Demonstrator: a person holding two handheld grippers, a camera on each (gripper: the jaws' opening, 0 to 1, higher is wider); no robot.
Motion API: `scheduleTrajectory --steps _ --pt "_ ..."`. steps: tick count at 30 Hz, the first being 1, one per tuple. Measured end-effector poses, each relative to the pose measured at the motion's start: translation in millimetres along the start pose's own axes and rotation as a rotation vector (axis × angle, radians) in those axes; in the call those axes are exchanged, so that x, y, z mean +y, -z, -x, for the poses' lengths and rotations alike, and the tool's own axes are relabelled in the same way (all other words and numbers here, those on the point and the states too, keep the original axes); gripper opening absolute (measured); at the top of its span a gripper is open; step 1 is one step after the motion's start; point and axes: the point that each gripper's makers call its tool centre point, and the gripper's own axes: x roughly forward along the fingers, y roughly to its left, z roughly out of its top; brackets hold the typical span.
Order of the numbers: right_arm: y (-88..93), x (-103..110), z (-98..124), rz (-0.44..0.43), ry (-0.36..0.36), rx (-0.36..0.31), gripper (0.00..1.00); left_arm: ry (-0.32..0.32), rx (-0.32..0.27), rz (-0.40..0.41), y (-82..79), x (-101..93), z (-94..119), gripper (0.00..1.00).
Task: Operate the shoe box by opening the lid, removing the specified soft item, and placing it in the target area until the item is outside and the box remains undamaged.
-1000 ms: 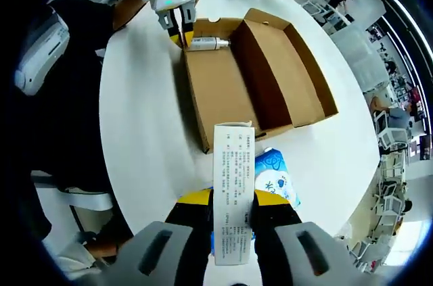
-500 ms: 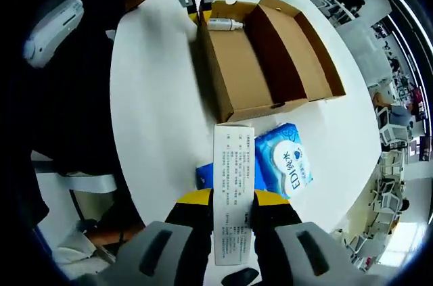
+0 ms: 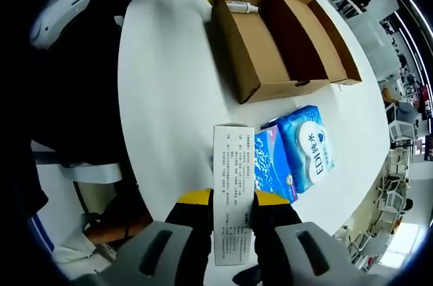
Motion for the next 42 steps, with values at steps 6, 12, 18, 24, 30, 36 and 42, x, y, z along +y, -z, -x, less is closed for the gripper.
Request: scheduleTrajectory --steps 6,12,18,24,30,36,42 --pt "9.9 12 -7 0.003 -0.027 0.016 0.21 0.001 0.002 -0.003 0.0 -1.0 0 0.06" --pt "13.0 18 -18 -0.019 -0.018 0.001 0.21 -0.001 0.003 -0.005 -0.1 -1.0 0 0.06" --pt "19.0 21 -31 -0.046 -0.008 -0.005 0.21 -0.001 -0.002 -0.004 -0.4 -1.3 0 0.06" --pt "20.2 22 -33 -0.036 0.021 -0.012 0.21 0.001 -0.002 -0.003 -0.8 -1.5 0 0.06" --pt "20.9 27 -36 -0.009 0.023 -0.007 0.21 0.001 -0.002 -0.003 -0.8 -1.1 0 0.06" --pt "25.7 31 -43 0.004 0.029 0.020 0.21 -0.003 -0.002 -0.005 -0.5 -0.5 0 0.06" --pt "28.0 37 -53 0.024 0.013 0.035 0.21 0.003 -0.003 -0.003 -0.3 0.0 0 0.06"
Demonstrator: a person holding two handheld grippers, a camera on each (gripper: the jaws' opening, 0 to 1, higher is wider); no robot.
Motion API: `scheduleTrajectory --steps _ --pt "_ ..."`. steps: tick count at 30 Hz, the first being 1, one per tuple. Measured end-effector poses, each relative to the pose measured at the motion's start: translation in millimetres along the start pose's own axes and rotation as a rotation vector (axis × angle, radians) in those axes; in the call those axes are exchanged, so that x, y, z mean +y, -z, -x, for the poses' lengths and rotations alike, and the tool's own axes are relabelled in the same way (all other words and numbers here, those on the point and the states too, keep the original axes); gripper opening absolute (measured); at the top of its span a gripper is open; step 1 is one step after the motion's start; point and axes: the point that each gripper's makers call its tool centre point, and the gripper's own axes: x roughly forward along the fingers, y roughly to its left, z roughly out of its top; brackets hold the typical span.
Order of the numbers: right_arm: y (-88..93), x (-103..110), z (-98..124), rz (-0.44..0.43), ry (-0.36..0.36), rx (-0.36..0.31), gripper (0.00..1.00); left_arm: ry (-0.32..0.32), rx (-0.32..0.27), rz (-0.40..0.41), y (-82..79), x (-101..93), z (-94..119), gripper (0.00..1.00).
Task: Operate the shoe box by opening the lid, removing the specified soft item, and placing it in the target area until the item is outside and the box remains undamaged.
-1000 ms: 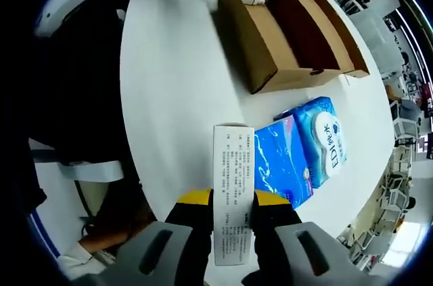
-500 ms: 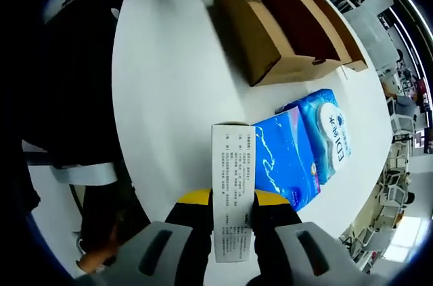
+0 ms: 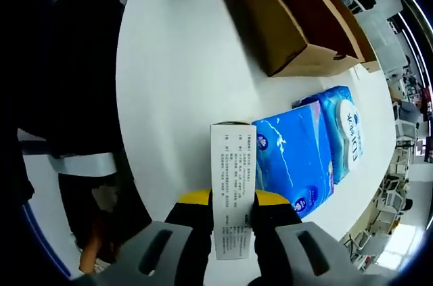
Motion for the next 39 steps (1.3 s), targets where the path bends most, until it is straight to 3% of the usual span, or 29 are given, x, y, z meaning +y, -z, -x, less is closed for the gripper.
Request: scheduleTrajectory --steps 5,12,24,39 --pt "-1.9 3 -6 0.008 -0.007 -0.010 0.21 0.000 -0.001 0.000 -0.2 0.1 0 0.06" --pt "8.8 2 -14 0.037 0.034 0.048 0.21 -0.002 0.004 -0.001 -0.6 -0.6 -1 0.06" --pt "-1.1 1 -23 0.071 0.078 0.030 0.21 -0.010 0.015 -0.009 -0.5 -0.6 -2 0.06" --pt "2.2 -4 -22 0.076 0.125 0.027 0.21 -0.015 0.023 -0.009 0.1 -0.2 -2 0.06"
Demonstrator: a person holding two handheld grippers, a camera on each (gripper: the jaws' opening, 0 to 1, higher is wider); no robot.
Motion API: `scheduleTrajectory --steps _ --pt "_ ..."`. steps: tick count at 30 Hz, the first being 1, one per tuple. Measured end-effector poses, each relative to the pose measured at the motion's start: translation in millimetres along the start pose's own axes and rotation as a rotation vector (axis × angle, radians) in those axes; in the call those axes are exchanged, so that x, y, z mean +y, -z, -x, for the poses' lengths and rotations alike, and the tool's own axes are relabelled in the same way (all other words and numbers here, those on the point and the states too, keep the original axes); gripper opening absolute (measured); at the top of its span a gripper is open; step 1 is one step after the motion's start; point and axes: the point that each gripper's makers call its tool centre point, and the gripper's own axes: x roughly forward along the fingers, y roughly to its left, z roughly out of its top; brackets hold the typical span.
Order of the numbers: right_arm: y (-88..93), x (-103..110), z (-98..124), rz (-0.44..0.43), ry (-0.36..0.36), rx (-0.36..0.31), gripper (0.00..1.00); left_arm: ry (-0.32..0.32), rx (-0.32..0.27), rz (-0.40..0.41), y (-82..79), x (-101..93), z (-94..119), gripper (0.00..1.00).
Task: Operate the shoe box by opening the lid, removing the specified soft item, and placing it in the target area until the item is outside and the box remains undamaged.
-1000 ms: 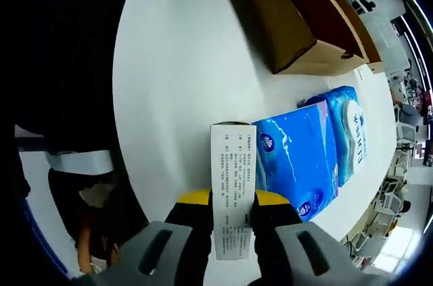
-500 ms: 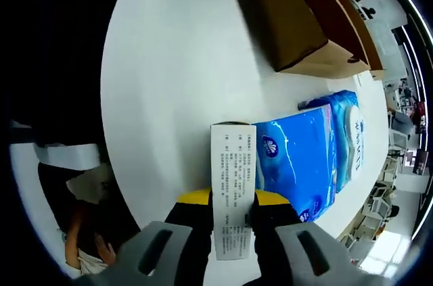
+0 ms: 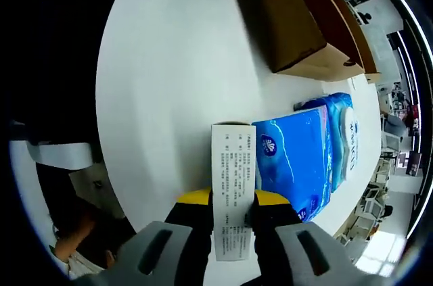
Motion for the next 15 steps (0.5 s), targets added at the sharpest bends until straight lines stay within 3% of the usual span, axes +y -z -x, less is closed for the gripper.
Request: scheduleTrajectory --steps 10,15 --pt "-0.4 1.3 0.7 0.016 0.016 -0.002 0.21 -0.004 0.002 -0.010 0.5 -0.1 0.3 0.06" --pt "-4.4 3.5 5.3 -0.035 0.009 -0.032 0.21 -0.004 0.001 -0.009 0.4 0.2 0.4 0.07"
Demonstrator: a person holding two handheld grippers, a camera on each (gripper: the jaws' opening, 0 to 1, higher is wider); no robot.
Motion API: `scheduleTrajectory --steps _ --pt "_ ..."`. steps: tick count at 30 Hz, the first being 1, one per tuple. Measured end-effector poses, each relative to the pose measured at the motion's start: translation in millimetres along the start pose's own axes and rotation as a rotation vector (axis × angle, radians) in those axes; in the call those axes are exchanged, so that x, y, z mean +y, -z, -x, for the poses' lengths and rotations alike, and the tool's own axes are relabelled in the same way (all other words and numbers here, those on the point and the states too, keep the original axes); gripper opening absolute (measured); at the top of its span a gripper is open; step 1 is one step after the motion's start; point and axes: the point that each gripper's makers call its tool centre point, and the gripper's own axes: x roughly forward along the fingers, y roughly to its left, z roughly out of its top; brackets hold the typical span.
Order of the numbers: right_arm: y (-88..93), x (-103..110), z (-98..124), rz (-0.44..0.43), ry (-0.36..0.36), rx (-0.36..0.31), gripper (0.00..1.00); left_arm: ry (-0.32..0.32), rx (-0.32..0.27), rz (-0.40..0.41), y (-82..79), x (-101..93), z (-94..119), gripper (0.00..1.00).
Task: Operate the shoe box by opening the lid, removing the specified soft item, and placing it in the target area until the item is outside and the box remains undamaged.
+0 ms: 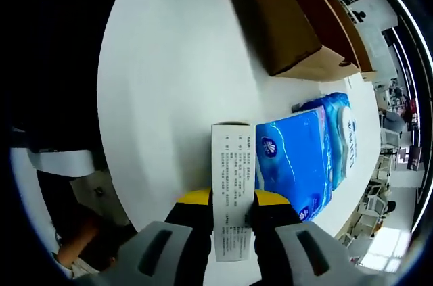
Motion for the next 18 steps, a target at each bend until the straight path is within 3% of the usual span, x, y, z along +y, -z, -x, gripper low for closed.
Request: scheduleTrajectory --steps 7,18 --pt "-4.6 4 10 -0.033 0.005 -0.040 0.21 0.001 0.000 0.001 0.0 0.2 0 0.07" --pt "-32.1 5 39 -0.344 -0.025 -0.302 0.21 -0.001 0.000 -0.001 0.2 0.1 -1 0.07"
